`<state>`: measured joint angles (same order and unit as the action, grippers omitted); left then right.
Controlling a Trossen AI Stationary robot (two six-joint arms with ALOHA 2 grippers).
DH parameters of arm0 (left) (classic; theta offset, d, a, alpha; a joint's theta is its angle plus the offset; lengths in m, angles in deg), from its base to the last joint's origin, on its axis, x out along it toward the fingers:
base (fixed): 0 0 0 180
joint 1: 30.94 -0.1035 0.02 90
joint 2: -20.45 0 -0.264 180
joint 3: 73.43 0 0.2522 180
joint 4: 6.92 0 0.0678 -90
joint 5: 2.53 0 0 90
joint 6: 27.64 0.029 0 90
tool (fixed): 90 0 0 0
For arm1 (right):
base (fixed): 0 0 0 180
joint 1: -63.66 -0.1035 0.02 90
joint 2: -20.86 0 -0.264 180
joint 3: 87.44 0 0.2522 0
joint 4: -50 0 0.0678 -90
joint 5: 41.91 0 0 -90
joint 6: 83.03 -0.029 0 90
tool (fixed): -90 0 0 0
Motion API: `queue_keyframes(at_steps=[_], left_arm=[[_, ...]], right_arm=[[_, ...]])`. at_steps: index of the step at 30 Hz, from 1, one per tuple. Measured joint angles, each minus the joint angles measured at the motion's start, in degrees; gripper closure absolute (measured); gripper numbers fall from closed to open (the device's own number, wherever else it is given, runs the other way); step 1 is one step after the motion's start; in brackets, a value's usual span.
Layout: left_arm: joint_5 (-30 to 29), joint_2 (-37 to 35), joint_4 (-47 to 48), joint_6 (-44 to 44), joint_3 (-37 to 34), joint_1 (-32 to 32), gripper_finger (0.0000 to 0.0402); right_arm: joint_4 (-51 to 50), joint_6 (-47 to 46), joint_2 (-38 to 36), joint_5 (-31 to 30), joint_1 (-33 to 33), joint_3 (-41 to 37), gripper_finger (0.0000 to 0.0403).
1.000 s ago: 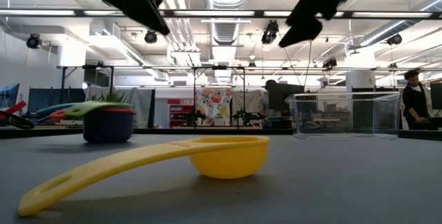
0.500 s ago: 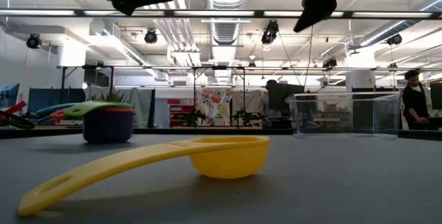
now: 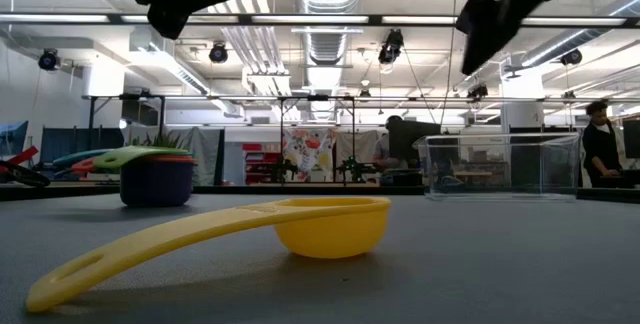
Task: Nest measuring cups in basket
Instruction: Stack the dark blue measuring cup on top of the green measuring cup
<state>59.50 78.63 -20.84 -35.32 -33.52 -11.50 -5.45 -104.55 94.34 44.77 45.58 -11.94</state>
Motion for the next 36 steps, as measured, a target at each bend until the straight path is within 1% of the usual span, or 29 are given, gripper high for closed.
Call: queue_keyframes(at_steps=[5, 12, 16, 23, 29, 36], left_arm=[[0.02, 1.84, -4.95, -1.45, -0.09, 0.11, 0.0286], [0.09, 5.54, -8.21, -3.60, 0.04, 1.03, 0.0286], [0.07, 9.47, -12.27, -4.43, 0.04, 1.75, 0.0286], [0.12, 16.53, -22.20, -3.39, 0.64, 1.87, 0.0286], [0.13, 19.00, -22.70, -1.89, 3.01, 1.86, 0.0286], [0.27, 18.61, -22.75, -1.85, 3.28, 2.04, 0.0286]], right_arm=[[-0.32, -5.29, 5.10, -0.34, -6.56, 0.76, 0.0005], [-3.58, -19.11, 10.11, -0.30, -14.02, 0.76, 0.0005], [-6.21, -26.81, 11.08, -0.26, -17.26, 0.76, 0.0005], [-10.21, -38.48, 11.08, -0.36, -21.72, 0.76, 0.0005], [-10.56, -43.42, 12.40, -0.19, -25.38, 0.74, 0.0005], [-11.59, -47.16, 13.33, 0.20, -29.13, -0.32, 0.0005]])
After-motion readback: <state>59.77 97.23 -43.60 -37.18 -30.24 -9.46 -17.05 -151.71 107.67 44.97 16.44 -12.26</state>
